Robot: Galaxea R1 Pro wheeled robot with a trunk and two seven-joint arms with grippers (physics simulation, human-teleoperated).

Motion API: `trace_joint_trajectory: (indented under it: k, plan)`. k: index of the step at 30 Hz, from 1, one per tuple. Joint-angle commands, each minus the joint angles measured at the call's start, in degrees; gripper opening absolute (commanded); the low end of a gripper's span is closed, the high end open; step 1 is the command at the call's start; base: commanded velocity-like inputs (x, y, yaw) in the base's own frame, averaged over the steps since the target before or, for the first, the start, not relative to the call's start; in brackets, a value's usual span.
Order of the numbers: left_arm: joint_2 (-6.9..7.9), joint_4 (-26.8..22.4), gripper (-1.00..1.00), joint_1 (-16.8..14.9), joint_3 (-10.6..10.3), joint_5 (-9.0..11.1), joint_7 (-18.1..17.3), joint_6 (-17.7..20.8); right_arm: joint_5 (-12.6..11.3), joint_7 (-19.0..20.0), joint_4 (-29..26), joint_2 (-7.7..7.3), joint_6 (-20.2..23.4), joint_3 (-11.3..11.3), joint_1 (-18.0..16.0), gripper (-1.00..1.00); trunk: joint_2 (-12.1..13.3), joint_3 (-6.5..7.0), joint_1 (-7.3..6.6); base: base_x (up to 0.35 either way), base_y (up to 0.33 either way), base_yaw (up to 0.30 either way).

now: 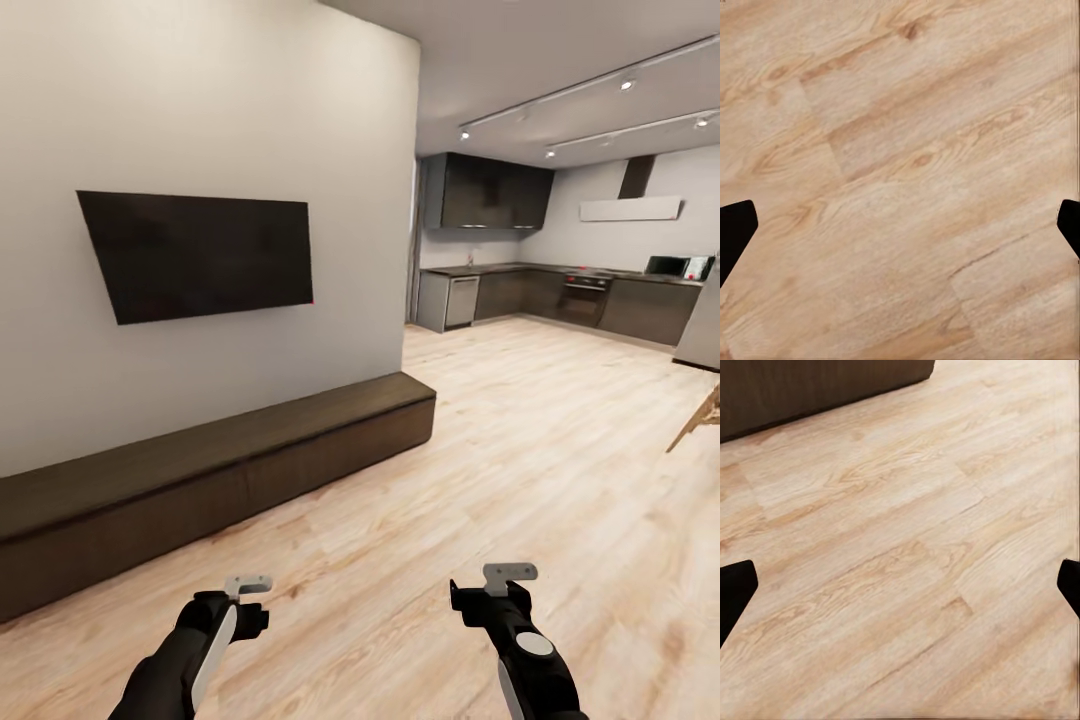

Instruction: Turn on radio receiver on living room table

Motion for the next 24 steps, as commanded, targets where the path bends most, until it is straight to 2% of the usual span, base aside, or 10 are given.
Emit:
trace_joint_trajectory:
  k: [1, 24]
  plan:
    - [0.0, 0.0, 1.0, 0.0, 0.0, 0.0, 0.0, 0.0, 0.0, 0.0, 0.0, 0.0, 0.0, 0.0, 0.0, 1.0, 0.0, 0.0, 0.0, 0.0, 0.0, -0.29]
    - [0.0, 0.2, 1.0, 0.0, 0.0, 0.0, 0.0, 0.0, 0.0, 0.0, 0.0, 0.0, 0.0, 0.0, 0.0, 1.0, 0.0, 0.0, 0.0, 0.0, 0.0, -0.29]
